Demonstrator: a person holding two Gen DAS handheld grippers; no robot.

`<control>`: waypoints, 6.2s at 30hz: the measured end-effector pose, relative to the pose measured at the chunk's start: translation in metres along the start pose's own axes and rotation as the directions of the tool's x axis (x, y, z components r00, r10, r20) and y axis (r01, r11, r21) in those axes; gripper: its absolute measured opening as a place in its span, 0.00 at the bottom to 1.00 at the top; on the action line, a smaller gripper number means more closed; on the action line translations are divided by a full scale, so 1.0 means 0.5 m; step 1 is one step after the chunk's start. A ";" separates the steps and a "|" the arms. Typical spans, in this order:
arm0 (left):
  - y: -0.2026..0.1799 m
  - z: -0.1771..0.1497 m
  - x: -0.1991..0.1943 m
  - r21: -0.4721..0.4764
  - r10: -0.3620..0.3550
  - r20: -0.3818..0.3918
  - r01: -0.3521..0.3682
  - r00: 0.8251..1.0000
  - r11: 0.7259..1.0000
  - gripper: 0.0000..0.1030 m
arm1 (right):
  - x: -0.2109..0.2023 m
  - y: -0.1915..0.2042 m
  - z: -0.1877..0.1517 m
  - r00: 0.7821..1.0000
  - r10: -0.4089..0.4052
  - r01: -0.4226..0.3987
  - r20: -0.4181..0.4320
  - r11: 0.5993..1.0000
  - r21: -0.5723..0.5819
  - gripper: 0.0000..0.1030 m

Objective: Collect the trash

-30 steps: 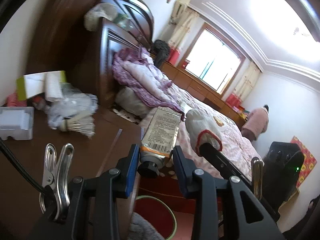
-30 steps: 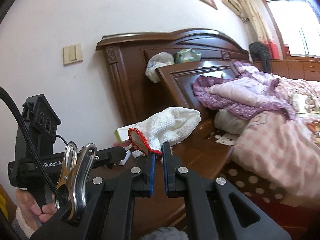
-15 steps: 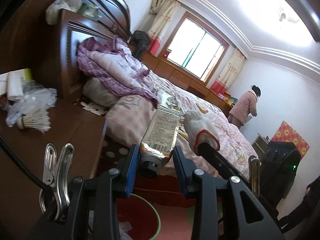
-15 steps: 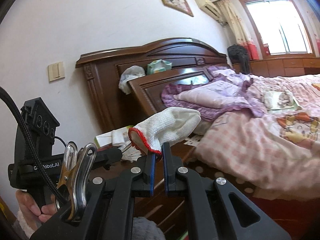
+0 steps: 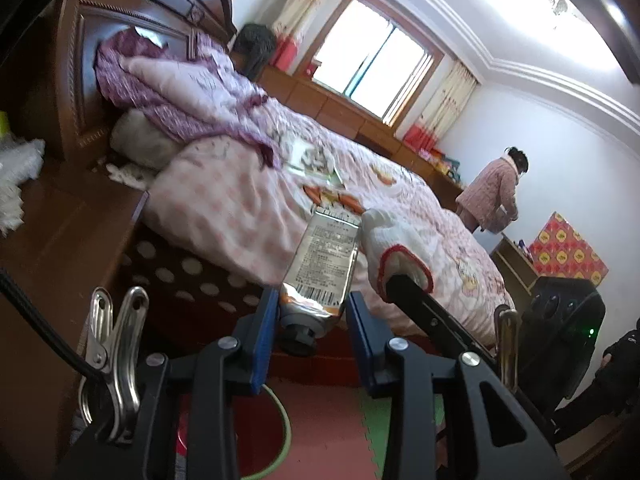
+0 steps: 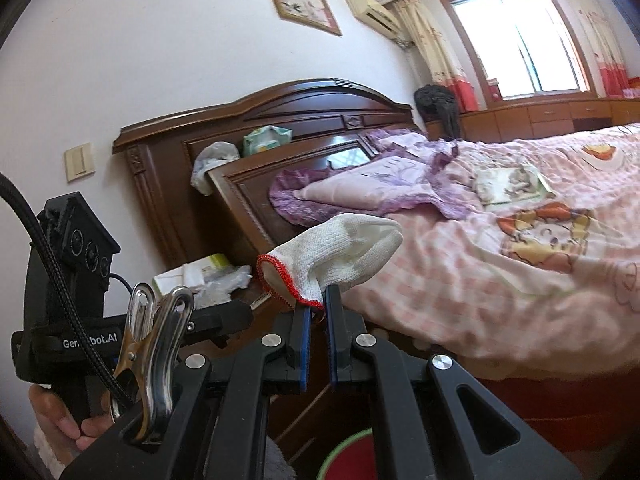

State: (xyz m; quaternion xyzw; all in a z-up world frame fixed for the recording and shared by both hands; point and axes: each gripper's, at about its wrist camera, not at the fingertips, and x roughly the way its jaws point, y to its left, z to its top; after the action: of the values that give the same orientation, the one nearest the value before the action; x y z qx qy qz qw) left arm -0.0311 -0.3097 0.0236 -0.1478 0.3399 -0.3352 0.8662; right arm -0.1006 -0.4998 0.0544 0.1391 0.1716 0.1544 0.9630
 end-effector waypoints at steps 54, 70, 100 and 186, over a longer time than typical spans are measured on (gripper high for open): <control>0.285 -0.340 0.526 -0.102 0.356 -0.758 -0.638 0.547 0.764 0.35 | 0.291 -0.344 -0.572 0.723 0.061 0.321 -0.689 0.852 0.412 0.08; 0.363 -0.310 0.585 -0.183 0.358 -0.721 -0.660 0.594 0.728 0.35 | 0.367 -0.361 -0.589 0.709 -0.022 0.371 -0.705 0.862 0.346 0.08; 0.387 -0.306 0.600 -0.326 0.237 -0.731 -0.633 0.640 0.702 0.65 | 0.366 -0.364 -0.566 0.740 0.014 0.356 -0.673 0.840 0.409 0.47; 0.001 0.039 -0.070 -0.102 0.038 -0.121 -0.050 0.992 0.993 0.69 | 0.029 0.029 -0.078 0.995 -0.059 0.069 -0.079 0.989 0.130 0.66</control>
State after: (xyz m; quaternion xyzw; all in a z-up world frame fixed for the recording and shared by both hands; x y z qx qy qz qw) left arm -0.0365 -0.2849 0.0545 -0.1654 0.4113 -0.3059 0.8425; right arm -0.1060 -0.4730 0.0197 0.1911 0.2217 0.1169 0.9490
